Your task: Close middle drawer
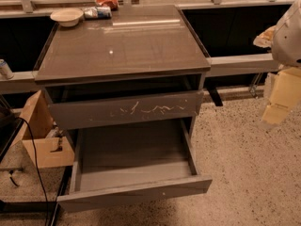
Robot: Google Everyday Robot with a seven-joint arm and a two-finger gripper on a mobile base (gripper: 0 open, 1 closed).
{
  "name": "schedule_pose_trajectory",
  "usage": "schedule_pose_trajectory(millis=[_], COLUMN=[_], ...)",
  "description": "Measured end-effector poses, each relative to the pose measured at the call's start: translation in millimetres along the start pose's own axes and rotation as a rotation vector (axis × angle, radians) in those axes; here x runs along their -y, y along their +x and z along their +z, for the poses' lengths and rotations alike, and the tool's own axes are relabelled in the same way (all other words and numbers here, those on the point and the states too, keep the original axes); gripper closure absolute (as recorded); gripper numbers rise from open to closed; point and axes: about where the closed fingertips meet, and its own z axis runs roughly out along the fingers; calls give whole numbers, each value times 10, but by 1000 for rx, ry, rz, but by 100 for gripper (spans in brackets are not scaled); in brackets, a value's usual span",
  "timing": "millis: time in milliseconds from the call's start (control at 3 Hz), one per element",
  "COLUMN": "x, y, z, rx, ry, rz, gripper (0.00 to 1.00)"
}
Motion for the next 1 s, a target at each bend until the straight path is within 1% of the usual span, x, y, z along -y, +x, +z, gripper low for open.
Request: schedule_pose_trajectory(millis=[333,667,1000], x=[0,0,-2], y=[0,0,52], z=[0,1,129], rx=[0,0,10], ry=[0,0,-2], rz=[0,0,16], gripper=[0,15,37])
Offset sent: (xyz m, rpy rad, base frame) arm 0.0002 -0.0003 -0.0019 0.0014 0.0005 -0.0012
